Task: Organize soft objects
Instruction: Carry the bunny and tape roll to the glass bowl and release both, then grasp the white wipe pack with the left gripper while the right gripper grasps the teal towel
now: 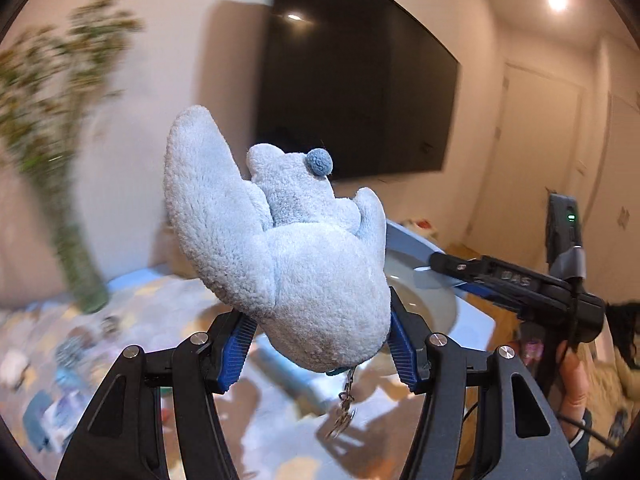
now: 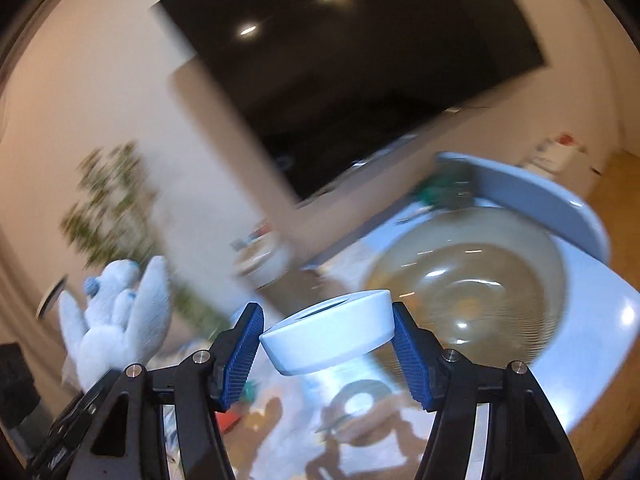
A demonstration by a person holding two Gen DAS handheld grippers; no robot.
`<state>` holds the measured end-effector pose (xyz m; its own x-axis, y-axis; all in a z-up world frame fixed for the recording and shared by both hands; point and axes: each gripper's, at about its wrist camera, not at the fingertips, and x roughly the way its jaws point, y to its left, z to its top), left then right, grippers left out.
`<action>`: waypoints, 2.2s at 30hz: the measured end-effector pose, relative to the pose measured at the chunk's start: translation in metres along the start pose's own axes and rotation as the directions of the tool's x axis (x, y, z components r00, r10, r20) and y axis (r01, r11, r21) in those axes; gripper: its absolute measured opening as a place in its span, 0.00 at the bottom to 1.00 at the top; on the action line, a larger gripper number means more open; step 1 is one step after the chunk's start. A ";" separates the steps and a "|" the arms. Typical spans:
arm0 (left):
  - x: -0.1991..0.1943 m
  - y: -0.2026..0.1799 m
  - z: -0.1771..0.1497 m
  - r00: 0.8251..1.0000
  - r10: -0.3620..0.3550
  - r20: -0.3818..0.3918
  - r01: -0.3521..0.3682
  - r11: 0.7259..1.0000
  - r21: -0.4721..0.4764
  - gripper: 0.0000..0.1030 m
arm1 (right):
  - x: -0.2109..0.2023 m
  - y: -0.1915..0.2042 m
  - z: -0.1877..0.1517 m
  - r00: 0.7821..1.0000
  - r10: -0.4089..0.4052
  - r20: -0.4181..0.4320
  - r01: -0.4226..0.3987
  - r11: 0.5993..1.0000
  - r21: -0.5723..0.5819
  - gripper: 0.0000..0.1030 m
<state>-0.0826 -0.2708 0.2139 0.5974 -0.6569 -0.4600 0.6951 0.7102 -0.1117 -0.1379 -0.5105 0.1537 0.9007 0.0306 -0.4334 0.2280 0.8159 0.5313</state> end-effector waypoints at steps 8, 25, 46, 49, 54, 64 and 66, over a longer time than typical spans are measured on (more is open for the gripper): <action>0.101 -0.044 0.007 0.986 -0.093 -0.138 0.098 0.995 0.032 0.56 | 0.030 -0.092 0.008 0.988 -0.119 -0.094 0.135 0.973 0.190 0.61; 0.100 -0.037 -0.005 0.984 -0.120 -0.133 0.123 0.992 0.017 0.71 | 0.036 -0.132 0.008 0.990 -0.059 -0.126 0.094 0.950 0.297 0.78; -0.151 0.135 -0.073 0.953 0.288 0.097 -0.251 0.925 -0.287 0.83 | 0.040 0.088 -0.069 0.963 0.060 -0.263 -0.108 0.979 -0.172 0.78; -0.186 0.160 -0.090 0.925 0.367 0.094 -0.317 0.885 -0.340 0.84 | 0.049 0.120 -0.091 0.951 0.077 -0.300 -0.148 0.964 -0.222 0.78; -0.229 0.196 -0.120 0.879 0.469 0.079 -0.403 0.823 -0.400 0.84 | 0.067 0.169 -0.138 0.921 0.092 -0.378 -0.215 0.931 -0.296 0.78; -0.221 0.253 -0.155 0.875 0.484 -0.019 -0.447 0.792 -0.417 0.84 | 0.102 0.224 -0.207 0.863 0.064 -0.501 -0.293 0.872 -0.393 0.78; -0.199 0.262 -0.162 0.890 0.452 -0.067 -0.443 0.818 -0.367 0.84 | 0.116 0.227 -0.223 0.828 0.074 -0.556 -0.322 0.875 -0.362 0.78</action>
<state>-0.0837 0.0870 0.1338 0.8188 -0.2464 -0.5184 0.1571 0.9649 -0.2106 -0.0637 -0.1931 0.0618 0.5569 0.4071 -0.7240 -0.2244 0.9130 0.3407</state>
